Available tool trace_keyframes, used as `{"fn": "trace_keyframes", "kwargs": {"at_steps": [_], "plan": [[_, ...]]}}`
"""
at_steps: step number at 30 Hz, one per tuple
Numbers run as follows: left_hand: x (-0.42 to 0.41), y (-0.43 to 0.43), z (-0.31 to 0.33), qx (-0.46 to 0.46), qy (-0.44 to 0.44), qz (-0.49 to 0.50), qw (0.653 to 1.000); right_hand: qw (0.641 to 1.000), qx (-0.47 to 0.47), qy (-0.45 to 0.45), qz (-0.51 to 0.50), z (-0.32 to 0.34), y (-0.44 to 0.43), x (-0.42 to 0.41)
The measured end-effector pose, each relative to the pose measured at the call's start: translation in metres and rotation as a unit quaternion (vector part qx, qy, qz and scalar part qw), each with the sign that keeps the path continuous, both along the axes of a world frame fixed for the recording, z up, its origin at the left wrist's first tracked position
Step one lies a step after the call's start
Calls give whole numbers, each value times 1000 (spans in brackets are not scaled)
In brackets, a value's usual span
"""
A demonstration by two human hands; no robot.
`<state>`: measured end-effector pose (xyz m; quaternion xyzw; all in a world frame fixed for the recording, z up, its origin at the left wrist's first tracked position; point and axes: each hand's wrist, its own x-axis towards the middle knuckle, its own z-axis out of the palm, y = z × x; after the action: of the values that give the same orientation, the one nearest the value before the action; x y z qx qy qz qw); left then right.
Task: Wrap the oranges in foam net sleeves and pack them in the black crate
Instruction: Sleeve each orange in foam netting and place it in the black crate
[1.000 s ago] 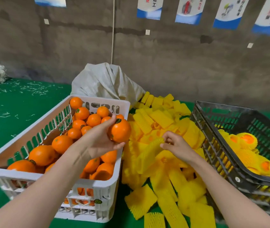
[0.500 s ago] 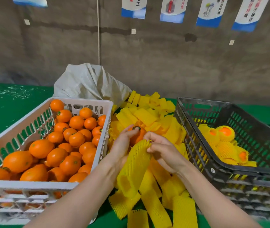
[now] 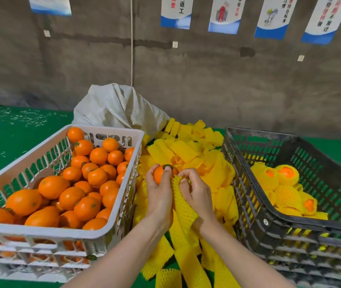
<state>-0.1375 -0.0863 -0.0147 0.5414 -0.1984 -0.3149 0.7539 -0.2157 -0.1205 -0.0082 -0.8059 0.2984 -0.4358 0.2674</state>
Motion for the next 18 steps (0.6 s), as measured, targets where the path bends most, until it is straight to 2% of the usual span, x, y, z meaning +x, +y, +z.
{"fn": "trace_keyframes", "kwargs": {"at_steps": [4,9,10,13,16,18], "plan": [[3,1,-4,-12,48,-47,998,1000,-22,-6,3,3,-1,-1],[6,6,-4,-81,186,-148,968,999,18,-37,-14,-3,-9,-6],[9,8,-5,-93,186,-174,962,998,38,-40,-18,-4,-11,-7],[15,14,-11,-67,95,-240,964,995,75,-61,-23,-5,-14,-7],[17,17,-15,-62,63,-224,971,992,104,-66,-12,-6,-15,-9],[17,17,-17,-72,52,-210,974,984,148,-101,17,-7,-13,-10]]}}
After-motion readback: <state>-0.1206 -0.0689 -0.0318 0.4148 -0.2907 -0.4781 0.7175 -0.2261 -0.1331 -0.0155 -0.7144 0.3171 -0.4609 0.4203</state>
